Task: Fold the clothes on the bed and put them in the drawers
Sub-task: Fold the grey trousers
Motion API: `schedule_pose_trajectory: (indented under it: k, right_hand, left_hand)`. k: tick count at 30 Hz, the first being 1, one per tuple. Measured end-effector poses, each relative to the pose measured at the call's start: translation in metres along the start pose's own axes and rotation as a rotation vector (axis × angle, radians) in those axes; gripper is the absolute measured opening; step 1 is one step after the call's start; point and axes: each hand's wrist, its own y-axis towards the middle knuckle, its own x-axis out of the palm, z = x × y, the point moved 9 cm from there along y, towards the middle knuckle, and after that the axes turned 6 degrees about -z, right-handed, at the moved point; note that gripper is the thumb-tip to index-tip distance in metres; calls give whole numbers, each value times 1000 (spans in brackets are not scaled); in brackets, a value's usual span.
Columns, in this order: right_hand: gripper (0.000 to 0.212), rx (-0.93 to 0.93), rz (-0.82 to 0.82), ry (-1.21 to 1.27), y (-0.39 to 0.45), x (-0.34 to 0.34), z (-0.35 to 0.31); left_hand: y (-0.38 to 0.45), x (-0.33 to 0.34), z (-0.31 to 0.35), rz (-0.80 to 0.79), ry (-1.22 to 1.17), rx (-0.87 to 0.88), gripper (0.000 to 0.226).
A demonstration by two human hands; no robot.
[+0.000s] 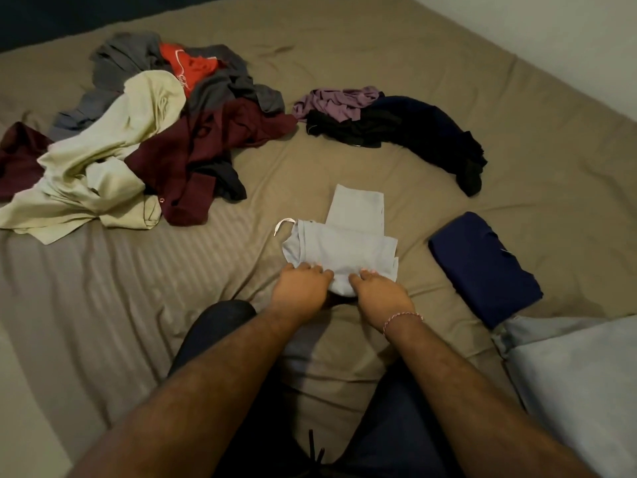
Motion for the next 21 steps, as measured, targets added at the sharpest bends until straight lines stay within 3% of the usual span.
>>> schedule_pose_trajectory:
  k: [3, 6, 10, 12, 15, 16, 18, 20, 21]
  right_hand:
    - [29, -123, -94, 64, -15, -16, 1]
    - [34, -307, -301, 313, -47, -28, -3]
    - [31, -341, -254, 543, -70, -59, 23]
    - [28, -286, -159, 629, -62, -71, 45]
    - [33, -37, 156, 792, -36, -84, 93]
    - [41, 74, 219, 820, -27, -80, 106]
    - [64, 254, 205, 815, -17, -58, 125]
    - [80, 312, 175, 884, -10, -34, 123]
    - [83, 319, 175, 974, -8, -22, 118]
  left_hand:
    - [-6, -18, -1, -217, -122, 117, 28]
    - [-33, -31, -8, -410, -199, 188, 6]
    - [-42, -62, -18, -294, -390, 142, 16]
    - [-33, -82, -19, -80, -450, 85, 23]
    - [-32, -112, -44, 481, -606, -186, 24]
    - [-38, -105, -58, 584, -755, -334, 23]
    - [-42, -56, -66, 568, -1231, -637, 22]
    - [-46, 10, -38, 337, -1654, -877, 24]
    - [-49, 35, -16, 182, -1788, -916, 24]
